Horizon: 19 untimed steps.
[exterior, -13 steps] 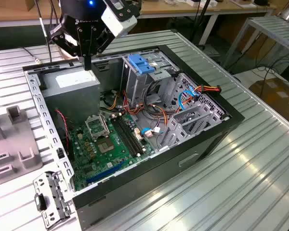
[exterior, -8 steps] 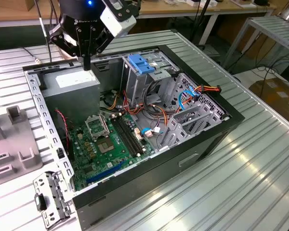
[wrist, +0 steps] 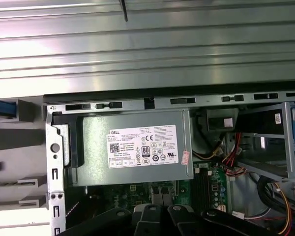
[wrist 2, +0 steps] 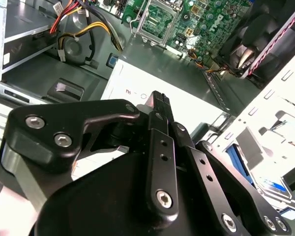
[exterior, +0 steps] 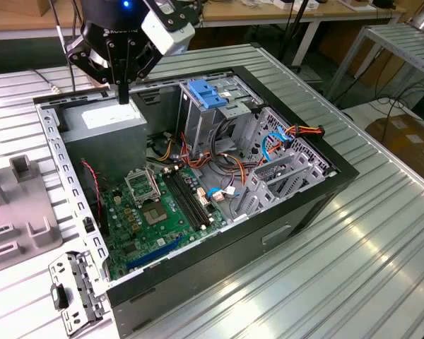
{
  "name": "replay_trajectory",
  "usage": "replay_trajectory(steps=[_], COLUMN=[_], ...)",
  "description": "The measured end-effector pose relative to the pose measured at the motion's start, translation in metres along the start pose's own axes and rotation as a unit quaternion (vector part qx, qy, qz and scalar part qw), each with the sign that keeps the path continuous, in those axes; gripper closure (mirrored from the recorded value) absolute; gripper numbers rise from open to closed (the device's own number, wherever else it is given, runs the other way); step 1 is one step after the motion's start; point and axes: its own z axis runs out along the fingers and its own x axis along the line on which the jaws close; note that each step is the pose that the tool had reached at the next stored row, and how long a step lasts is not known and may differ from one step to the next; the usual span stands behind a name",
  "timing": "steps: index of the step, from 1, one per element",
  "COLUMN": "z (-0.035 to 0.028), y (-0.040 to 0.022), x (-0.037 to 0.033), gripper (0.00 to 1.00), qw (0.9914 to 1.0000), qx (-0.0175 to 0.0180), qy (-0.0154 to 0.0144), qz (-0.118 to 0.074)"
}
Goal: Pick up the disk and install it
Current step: 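Reach for the disk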
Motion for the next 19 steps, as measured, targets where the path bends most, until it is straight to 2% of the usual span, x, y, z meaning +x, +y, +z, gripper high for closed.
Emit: replay_trajectory(steps=[19], z=[-0.0004], y=[-0.0010], x=[0.0135], gripper=[0.89], qw=[1.00000], qx=[-0.0002], qy=[-0.0026], qz=[0.000])
